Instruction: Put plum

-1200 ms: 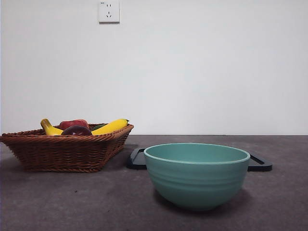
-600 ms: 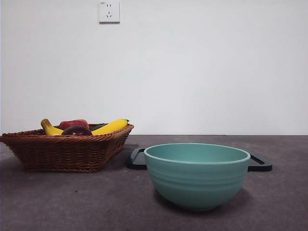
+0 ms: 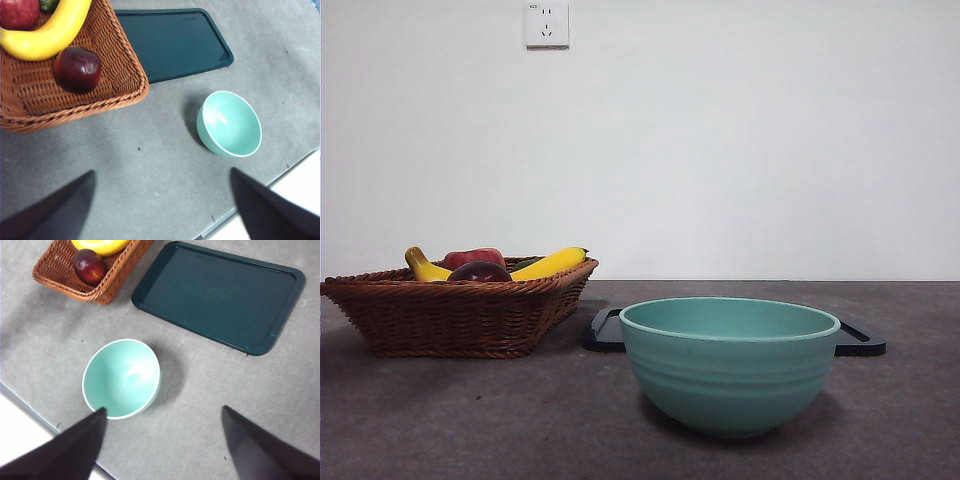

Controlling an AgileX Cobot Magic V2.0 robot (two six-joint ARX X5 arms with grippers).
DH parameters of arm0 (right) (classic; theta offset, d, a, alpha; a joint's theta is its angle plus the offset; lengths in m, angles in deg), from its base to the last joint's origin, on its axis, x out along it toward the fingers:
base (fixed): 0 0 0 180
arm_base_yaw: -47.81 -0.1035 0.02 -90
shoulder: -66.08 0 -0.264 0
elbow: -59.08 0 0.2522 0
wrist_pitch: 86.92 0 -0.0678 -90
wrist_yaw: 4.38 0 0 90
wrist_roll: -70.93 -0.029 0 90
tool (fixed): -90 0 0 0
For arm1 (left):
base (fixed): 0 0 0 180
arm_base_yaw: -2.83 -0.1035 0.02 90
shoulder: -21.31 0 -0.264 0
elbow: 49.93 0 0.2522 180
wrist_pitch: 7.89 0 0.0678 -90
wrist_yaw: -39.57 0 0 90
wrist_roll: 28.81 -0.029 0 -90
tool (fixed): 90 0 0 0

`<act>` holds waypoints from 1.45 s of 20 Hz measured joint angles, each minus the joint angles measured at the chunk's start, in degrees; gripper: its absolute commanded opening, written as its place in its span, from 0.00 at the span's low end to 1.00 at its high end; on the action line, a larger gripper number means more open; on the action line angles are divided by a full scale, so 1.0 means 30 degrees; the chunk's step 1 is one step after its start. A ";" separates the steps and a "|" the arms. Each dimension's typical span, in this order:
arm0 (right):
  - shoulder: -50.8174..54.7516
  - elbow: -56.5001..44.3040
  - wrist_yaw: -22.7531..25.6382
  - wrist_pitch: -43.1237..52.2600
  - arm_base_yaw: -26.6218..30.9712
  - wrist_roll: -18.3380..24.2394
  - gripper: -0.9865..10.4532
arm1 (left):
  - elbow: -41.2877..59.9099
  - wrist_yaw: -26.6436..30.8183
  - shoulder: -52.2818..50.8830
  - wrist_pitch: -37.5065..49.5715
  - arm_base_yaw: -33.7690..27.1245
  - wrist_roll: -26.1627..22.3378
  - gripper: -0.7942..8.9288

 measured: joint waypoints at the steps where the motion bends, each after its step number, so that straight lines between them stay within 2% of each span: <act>1: 0.0000 0.0000 -0.0007 0.0000 0.0000 0.0000 0.43 | 0.0007 0.0000 0.0000 -0.0007 0.0000 0.0044 0.57; 8: 0.0000 0.0000 0.0000 0.0000 0.0000 0.0000 0.43 | 0.0000 0.0022 0.0007 0.0240 0.0000 0.0393 0.57; 13: 0.0000 0.0000 -0.0007 0.0000 0.0000 0.0000 0.43 | -0.0408 0.0328 0.1151 0.2157 0.0525 0.1304 0.56; 23: 0.0000 0.0000 -0.0007 0.0000 0.0000 0.0000 0.43 | -0.5472 0.6390 0.8998 0.2514 0.3883 0.1588 0.56; 29: 0.0000 0.0000 -0.0007 0.0000 0.0000 0.0000 0.43 | -0.6492 0.8276 1.3916 0.3694 0.4954 0.1581 0.56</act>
